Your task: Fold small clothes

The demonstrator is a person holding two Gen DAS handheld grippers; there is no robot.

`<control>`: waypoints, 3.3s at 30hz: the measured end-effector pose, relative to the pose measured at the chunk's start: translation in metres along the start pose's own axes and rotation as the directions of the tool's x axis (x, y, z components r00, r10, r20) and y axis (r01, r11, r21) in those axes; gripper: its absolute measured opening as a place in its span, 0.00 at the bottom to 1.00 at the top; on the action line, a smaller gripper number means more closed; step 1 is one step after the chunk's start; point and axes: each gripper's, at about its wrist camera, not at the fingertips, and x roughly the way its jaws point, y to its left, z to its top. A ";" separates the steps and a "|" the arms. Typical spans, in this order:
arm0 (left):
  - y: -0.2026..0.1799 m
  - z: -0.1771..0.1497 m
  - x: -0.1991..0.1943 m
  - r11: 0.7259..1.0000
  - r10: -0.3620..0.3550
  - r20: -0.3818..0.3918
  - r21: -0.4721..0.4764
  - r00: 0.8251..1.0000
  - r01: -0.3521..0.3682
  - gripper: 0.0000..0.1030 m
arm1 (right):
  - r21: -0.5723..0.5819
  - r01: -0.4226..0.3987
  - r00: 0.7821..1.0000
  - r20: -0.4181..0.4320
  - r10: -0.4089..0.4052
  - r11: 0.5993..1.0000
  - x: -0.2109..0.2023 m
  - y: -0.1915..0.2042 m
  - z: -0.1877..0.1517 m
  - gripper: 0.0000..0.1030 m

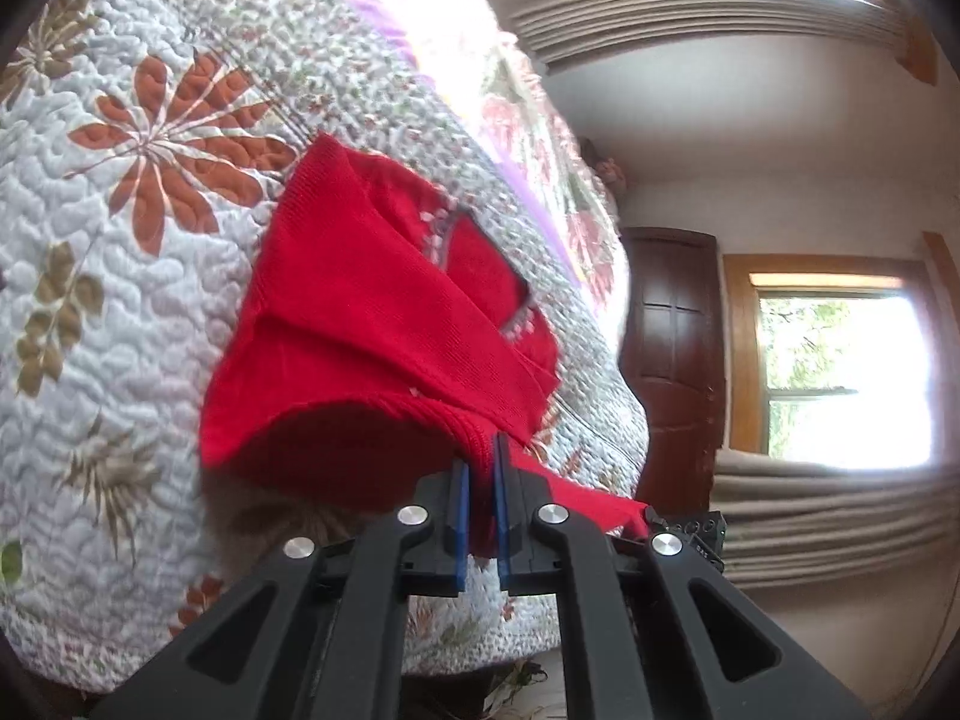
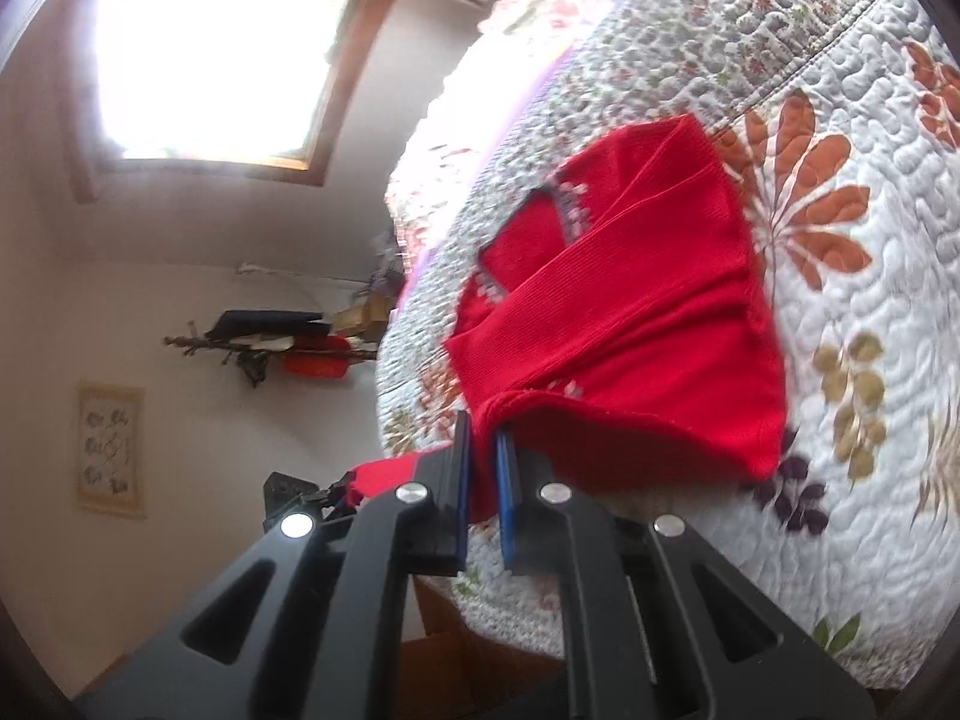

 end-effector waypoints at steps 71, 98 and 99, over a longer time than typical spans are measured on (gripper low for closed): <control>0.008 0.111 0.205 0.586 0.561 0.087 0.660 0.823 -0.470 0.04 | -0.452 0.436 0.885 0.058 -0.462 0.778 0.210 -0.028 0.107 0.08; -0.064 0.122 0.124 0.646 0.375 0.230 0.630 0.898 -0.432 0.03 | -0.443 0.383 0.923 0.207 -0.324 0.811 0.134 0.022 0.129 0.03; -0.063 0.128 0.125 0.649 0.375 0.225 0.629 0.899 -0.428 0.03 | -0.440 0.383 0.923 0.210 -0.322 0.812 0.133 0.022 0.134 0.03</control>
